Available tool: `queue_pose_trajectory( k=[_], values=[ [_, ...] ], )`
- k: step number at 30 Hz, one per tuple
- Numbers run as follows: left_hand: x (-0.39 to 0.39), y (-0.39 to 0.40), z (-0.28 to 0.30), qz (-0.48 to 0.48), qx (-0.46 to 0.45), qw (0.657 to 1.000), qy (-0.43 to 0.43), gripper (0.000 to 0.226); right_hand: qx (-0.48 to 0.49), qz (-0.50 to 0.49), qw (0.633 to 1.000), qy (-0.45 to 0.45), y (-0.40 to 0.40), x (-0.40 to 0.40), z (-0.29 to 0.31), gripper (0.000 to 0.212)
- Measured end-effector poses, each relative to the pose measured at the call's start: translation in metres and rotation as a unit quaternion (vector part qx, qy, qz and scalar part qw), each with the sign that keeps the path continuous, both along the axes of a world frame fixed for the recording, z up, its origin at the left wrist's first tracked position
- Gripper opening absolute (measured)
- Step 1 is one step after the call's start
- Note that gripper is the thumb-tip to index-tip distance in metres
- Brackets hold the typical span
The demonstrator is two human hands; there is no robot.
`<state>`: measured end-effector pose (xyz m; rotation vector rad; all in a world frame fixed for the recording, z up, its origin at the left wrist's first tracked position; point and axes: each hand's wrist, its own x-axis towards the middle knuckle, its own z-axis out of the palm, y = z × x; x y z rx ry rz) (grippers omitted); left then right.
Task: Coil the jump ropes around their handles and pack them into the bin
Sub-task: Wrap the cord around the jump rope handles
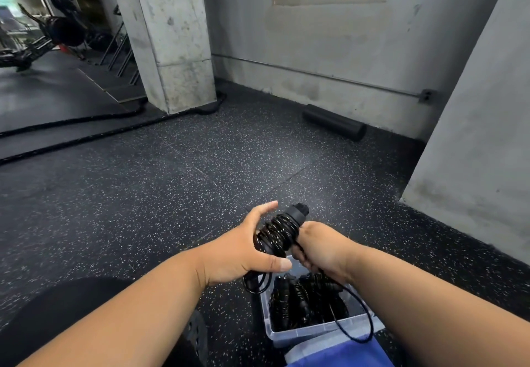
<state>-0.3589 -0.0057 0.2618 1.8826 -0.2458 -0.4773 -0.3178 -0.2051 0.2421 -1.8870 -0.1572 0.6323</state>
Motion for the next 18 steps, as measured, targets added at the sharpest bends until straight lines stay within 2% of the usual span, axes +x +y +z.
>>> queue_pose_trajectory(
  k=[4, 9, 13, 15, 18],
  values=[
    [0.007, 0.006, -0.008, 0.013, 0.051, 0.998, -0.044, 0.095, -0.046, 0.04, 0.997, -0.041, -0.001, -0.003, 0.0, 0.032],
    [0.012, 0.009, -0.009, 0.088, 0.04, 0.99, -0.103, 0.079, -0.039, 0.096, 0.994, -0.032, -0.006, -0.012, 0.008, 0.022],
    [0.018, 0.015, -0.008, 0.172, -0.033, 0.979, -0.102, 0.068, -0.053, 0.095, 0.986, -0.128, -0.016, -0.01, 0.026, 0.03],
    [0.018, 0.014, -0.012, 0.195, -0.089, 0.975, -0.058, 0.066, -0.073, 0.086, 0.976, -0.184, -0.021, -0.009, 0.03, 0.037],
    [0.013, 0.003, -0.017, 0.205, -0.183, 0.961, 0.014, 0.055, -0.083, 0.099, 0.97, -0.205, -0.023, -0.011, 0.032, 0.034]
  ],
)
